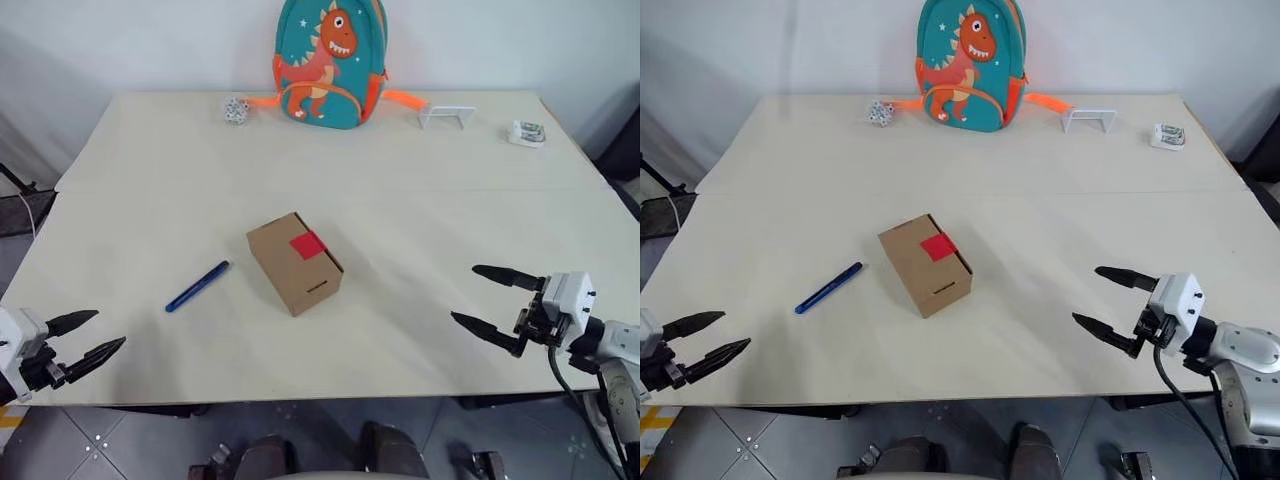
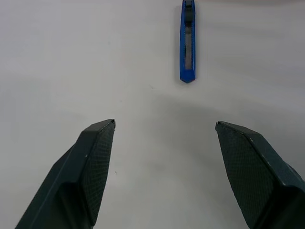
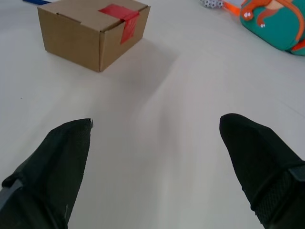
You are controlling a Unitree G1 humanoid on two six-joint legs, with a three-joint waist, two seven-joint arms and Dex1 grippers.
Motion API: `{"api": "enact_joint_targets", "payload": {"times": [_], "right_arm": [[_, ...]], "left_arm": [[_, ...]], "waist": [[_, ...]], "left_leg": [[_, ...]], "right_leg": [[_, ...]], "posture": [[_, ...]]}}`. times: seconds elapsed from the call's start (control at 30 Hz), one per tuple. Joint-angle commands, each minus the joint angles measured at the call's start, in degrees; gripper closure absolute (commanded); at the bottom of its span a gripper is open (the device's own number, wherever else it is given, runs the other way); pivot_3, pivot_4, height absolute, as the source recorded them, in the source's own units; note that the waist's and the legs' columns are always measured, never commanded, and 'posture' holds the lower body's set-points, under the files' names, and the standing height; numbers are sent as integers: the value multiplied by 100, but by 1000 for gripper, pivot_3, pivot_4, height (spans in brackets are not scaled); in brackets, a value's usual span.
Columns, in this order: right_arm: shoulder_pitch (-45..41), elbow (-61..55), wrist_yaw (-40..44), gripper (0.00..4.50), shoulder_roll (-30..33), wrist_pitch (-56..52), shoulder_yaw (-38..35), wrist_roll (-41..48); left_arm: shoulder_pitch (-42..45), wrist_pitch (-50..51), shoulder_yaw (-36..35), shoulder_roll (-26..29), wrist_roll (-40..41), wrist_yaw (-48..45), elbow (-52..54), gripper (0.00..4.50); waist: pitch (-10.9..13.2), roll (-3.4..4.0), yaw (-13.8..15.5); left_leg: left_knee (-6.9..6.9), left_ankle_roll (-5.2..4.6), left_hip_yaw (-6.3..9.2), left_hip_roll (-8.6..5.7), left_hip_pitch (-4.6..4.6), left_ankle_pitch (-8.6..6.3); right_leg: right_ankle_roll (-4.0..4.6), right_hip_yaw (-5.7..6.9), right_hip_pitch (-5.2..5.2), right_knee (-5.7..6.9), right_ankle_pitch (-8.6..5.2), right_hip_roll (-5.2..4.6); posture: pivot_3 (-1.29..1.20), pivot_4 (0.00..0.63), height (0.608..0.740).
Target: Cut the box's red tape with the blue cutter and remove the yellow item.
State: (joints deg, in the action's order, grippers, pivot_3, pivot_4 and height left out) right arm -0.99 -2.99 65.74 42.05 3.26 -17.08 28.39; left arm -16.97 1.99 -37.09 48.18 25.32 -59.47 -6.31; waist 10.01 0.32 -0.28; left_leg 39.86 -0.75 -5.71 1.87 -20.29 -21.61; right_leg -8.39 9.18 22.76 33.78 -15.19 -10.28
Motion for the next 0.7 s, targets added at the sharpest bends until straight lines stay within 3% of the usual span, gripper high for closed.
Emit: {"api": "enact_joint_targets", "payload": {"times": [0.03, 0.2, 0.23, 0.33, 0.6, 0.67, 0.7], "right_arm": [[-97, -125, -16, 0, -27, -44, 18, 93], [-509, -272, -312, 0, -161, -479, 93, 318], [-575, -333, -372, 185, -180, -547, 150, 295], [-742, -489, -559, 969, -201, -738, 482, 10], [-1923, 137, -1785, 3777, -953, -1060, 1756, -1406], [-2188, 413, -1852, 4383, -1056, -910, 2020, -1745], [-2370, 617, -1905, 4481, -1137, -832, 2178, -1936]], "left_arm": [[-45, 199, -111, 13, 171, 23, 302, 919], [182, 1255, -267, 58, 960, 45, 805, 919], [227, 1438, -288, 56, 1129, 66, 1009, 1096], [380, 1704, -88, 62, 1238, 143, 1462, 1815], [1627, 2210, 2059, -395, 380, 1236, 2288, 4308], [2015, 2206, 2456, -577, -2, 1622, 2181, 4500], [2335, 2180, 2592, -855, -128, 1948, 2010, 4500]], "waist": [[0, 0, 2], [0, 0, 7], [0, 0, 4], [0, 0, 4], [0, 2, 0], [0, 2, 3], [0, 2, 4]], "left_leg": [[0, 0, 0, 0, 0, 0], [3, 0, 1, 0, -1, 0], [3, 0, 1, 1, 0, 0], [2, 2, 5, 2, -1, -1], [8, 3, -3, -5, -3, 0], [7, 6, -13, -5, -5, 2], [7, 8, -32, -5, -6, 3]], "right_leg": [[0, 0, 0, 0, 0, 0], [0, -3, 0, 2, 0, -1], [0, -3, 0, 3, 0, -1], [0, -2, 2, 7, 0, 0], [0, -8, 6, 11, 0, 1], [0, -7, 8, 14, 0, 5], [0, -5, 8, 13, 0, 8]], "posture": [[0, 150, 740], [0, 150, 740], [0, 150, 740], [0, 150, 740], [0, 150, 740], [0, 150, 740], [0, 150, 740]]}}
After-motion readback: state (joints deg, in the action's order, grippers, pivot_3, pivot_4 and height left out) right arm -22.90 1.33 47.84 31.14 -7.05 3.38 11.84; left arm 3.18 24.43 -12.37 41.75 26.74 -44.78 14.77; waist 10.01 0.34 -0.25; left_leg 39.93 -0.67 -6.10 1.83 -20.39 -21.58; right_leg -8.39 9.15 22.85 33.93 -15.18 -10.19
